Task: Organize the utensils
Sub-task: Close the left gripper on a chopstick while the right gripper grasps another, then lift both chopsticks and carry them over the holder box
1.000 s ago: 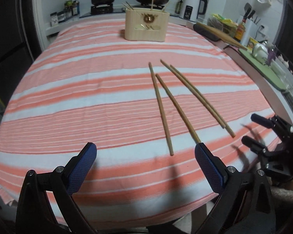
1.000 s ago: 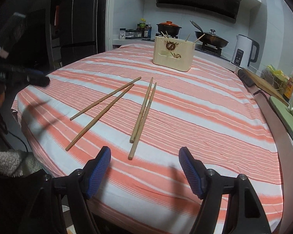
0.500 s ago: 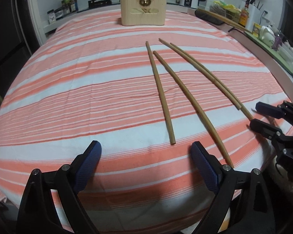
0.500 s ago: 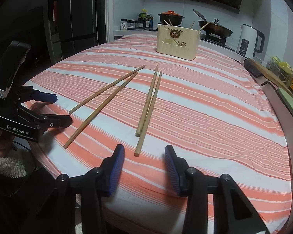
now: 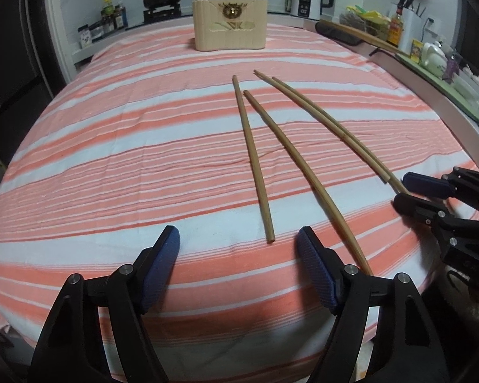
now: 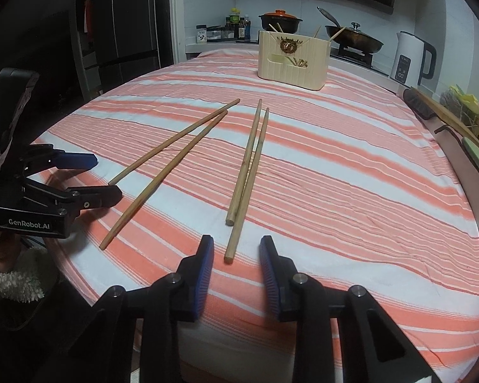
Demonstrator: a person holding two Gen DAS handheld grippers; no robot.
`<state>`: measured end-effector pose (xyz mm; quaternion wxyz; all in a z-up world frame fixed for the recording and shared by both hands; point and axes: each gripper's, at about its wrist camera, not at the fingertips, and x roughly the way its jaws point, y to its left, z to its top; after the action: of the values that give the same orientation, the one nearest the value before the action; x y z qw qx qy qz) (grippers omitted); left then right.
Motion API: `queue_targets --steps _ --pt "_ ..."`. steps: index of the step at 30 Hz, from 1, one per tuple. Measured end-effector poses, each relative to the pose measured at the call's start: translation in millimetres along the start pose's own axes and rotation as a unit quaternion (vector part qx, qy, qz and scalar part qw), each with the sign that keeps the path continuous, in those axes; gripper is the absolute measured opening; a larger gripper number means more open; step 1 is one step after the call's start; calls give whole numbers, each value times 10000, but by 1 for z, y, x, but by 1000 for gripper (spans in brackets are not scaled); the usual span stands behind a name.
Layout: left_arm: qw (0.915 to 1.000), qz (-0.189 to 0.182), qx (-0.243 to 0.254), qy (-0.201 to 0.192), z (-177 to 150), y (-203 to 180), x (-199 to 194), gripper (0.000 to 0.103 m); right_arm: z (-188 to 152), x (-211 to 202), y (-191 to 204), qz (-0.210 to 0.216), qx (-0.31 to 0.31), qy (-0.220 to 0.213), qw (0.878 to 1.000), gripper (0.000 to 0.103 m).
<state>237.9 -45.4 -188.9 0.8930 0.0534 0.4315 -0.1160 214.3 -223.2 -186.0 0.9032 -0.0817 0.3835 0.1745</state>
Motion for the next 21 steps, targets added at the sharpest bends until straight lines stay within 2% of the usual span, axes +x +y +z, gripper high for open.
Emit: queue_targets --steps 4,8,10,12,17,21 --pt "9999 -29 93 -60 -1 -6 -2 64 1 0 1 -97 -24 44 9999 27" --pt "9997 -103 190 -89 0 -10 -3 47 1 0 0 -133 13 52 9999 23" --pt "9996 -134 234 -112 0 -13 -4 32 1 1 1 -135 15 61 9999 16" --pt "9994 -153 268 -136 1 -14 -4 3 2 1 1 -150 10 78 9999 8" --pt "9993 -280 -21 -247 6 3 -16 2 7 -12 -9 -81 242 -62 9997 6" --pt "9982 -287 -142 -515 17 16 -38 2 21 -33 -16 -167 271 -338 9989 6"
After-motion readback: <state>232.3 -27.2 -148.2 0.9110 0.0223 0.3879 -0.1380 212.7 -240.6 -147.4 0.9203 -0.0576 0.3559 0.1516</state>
